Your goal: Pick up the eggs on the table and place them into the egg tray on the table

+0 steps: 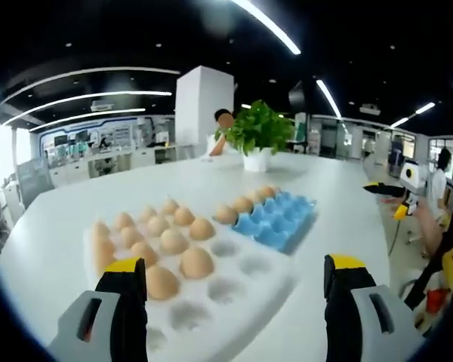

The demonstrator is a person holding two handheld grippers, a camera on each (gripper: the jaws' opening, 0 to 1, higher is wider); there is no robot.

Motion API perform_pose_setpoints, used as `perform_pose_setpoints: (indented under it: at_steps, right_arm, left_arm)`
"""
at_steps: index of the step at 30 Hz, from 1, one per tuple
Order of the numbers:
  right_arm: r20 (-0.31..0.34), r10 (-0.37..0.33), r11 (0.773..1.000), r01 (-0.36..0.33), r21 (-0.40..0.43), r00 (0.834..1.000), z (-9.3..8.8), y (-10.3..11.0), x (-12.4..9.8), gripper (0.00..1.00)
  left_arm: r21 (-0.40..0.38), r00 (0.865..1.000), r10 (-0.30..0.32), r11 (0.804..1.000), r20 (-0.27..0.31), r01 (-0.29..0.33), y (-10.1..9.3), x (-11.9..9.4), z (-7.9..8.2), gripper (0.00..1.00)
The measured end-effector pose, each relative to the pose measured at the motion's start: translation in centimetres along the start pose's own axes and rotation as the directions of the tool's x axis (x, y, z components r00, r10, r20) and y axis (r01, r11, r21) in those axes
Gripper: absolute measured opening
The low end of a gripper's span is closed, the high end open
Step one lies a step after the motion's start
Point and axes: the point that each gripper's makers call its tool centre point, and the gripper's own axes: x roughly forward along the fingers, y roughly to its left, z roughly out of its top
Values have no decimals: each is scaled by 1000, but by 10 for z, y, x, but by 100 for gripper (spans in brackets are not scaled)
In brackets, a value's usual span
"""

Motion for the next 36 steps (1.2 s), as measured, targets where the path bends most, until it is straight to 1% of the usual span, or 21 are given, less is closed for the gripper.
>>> perform_pose_setpoints:
  at_steps: [2, 7, 10, 11, 13, 19, 20, 21, 25, 26, 29, 32, 36]
  right_arm:
    - [1, 2, 1000, -2, -2, 1000, 0, 0, 0, 94]
    - [1, 2, 1000, -2, 0, 1000, -1, 0, 0, 94]
    - [-5, 0, 1000, 0, 0, 1000, -2, -1, 0, 94]
    - [-5, 1, 1000, -1, 1, 1000, -3, 0, 1, 94]
    - [-6, 2, 1000, -2, 2, 1000, -3, 0, 2, 94]
    - [-4, 10, 1000, -10, -1, 1000, -2, 2, 4, 94]
    - [-5, 8, 1000, -8, -1, 1000, -3, 2, 4, 94]
    - [-6, 5, 1000, -5, 0, 1000, -3, 2, 4, 94]
    - [-11, 0, 1000, 0, 3, 1000, -5, 0, 3, 94]
    - [-14, 0, 1000, 0, 2, 1000, -6, 0, 3, 93]
    - [-16, -2, 1000, 2, 1, 1000, -6, 0, 3, 93]
    - [-11, -5, 1000, 5, 4, 1000, -5, -1, 3, 93]
    - [-11, -5, 1000, 5, 3, 1000, -6, -2, 3, 93]
  left_arm:
    - [16, 999, -4, 1000, -33, 5, 3, 6, -1, 98]
    - [59, 996, 3, 998, -85, 2, 11, 16, -2, 97]
    - [80, 993, -12, 997, -114, 22, 11, 23, -4, 90]
    - [74, 992, -22, 997, -126, 32, 11, 26, -5, 87]
    - [62, 988, -42, 997, -150, 52, 12, 31, -6, 82]
    - [43, 975, -40, 998, -217, 51, 21, 40, -8, 71]
    - [38, 970, -43, 998, -238, 53, 24, 42, -9, 69]
    - [35, 963, -51, 997, -266, 62, 26, 43, -12, 68]
    - [58, 947, -32, 997, -319, 53, 37, 49, -16, 54]
    - [58, 943, -35, 997, -332, 57, 37, 52, -16, 53]
    - [58, 937, -50, 995, -345, 75, 35, 54, -16, 53]
    - [66, 923, -57, 994, -381, 89, 35, 57, -19, 50]
    - [92, 901, -44, 991, -431, 93, 38, 58, -27, 46]
